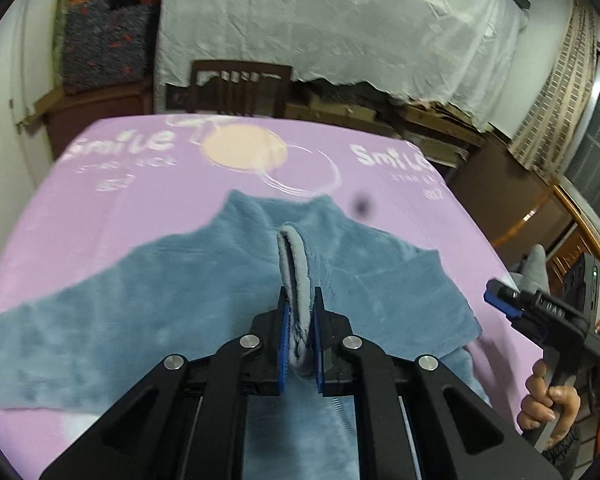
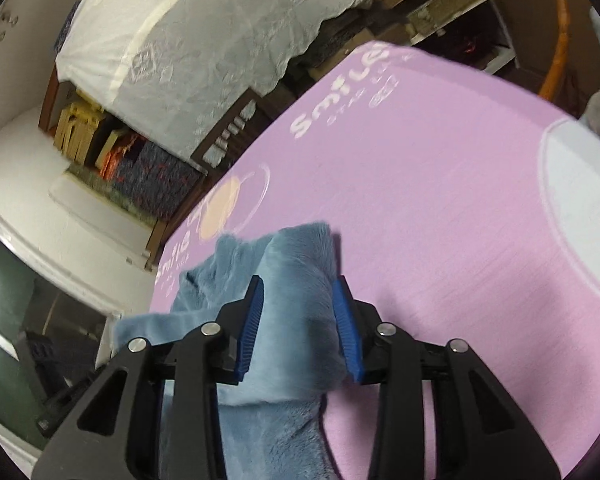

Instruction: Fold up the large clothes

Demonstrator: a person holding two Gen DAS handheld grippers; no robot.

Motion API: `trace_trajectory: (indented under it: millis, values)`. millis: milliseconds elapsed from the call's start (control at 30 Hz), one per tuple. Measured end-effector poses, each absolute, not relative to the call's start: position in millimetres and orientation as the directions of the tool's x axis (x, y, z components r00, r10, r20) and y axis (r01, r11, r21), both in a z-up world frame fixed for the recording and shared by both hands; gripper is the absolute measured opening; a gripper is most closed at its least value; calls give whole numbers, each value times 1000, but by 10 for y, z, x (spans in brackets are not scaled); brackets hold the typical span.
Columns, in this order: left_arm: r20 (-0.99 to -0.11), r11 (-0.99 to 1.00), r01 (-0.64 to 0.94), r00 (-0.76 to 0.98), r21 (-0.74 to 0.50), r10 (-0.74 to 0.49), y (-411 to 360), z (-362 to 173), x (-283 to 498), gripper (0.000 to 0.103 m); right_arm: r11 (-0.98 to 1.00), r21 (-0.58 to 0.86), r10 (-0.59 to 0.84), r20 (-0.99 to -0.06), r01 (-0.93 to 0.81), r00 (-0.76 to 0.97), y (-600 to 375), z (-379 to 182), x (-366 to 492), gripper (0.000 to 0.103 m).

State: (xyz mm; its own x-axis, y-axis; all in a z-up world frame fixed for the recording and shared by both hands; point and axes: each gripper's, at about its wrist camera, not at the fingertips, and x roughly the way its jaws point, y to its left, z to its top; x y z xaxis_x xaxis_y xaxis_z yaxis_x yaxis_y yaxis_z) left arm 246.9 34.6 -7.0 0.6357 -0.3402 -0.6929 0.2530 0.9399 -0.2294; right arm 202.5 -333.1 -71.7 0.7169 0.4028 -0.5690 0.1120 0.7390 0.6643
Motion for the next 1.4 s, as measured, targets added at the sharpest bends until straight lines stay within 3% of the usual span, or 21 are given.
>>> trace_trajectory:
  millis: [200, 467, 567, 633, 700, 800, 900, 1000, 1133, 1267, 1400]
  values:
    - [-722, 956, 192, 627, -223, -294, 591, -269, 2440, 10, 828, 560, 406, -633, 29, 659, -2905, -764, 2039, 20]
    - [-821, 969, 98, 516, -228, -245, 816, -860, 2625, 13, 893, 448, 351, -748, 38, 564, -2690, -972, 2141, 11]
    - [-816, 971, 93, 527, -222, -237, 858, -867, 2610, 18, 893, 448, 355, -754, 37, 553, -2699, -1004, 2138, 11]
    - [-816, 977, 65, 541, -201, -204, 899, -832, 2584, 36, 892, 451, 360, -756, 37, 546, -2709, -1017, 2138, 11]
    - [-806, 982, 14, 570, -189, -163, 982, -756, 2519, 43, 889, 457, 367, -758, 36, 539, -2724, -1017, 2136, 11]
    - [-770, 981, -11, 621, -196, -146, 1057, -588, 2417, 43, 877, 479, 387, -755, 41, 529, -2773, -1009, 2134, 11]
    - [-739, 977, 68, 645, -200, -196, 894, -441, 2340, 43, 858, 511, 409, -740, 52, 534, -2829, -998, 2110, 11]
    - [-749, 971, 166, 617, -173, -239, 599, -466, 2356, 44, 840, 539, 411, -699, 54, 585, -2889, -899, 2070, 15]
    - [-794, 974, 180, 569, -134, -215, 406, -728, 2498, 44, 846, 531, 380, -673, 56, 634, -2923, -727, 2224, 15]
    - [-801, 970, 194, 553, -147, -232, 450, -863, 2518, 46, 864, 502, 365, -692, 51, 622, -2859, -635, 2658, 15]
    - [-789, 963, 210, 557, -167, -258, 446, -902, 2514, 55, 892, 446, 325, -752, 79, 574, -2748, -803, 3023, 15]
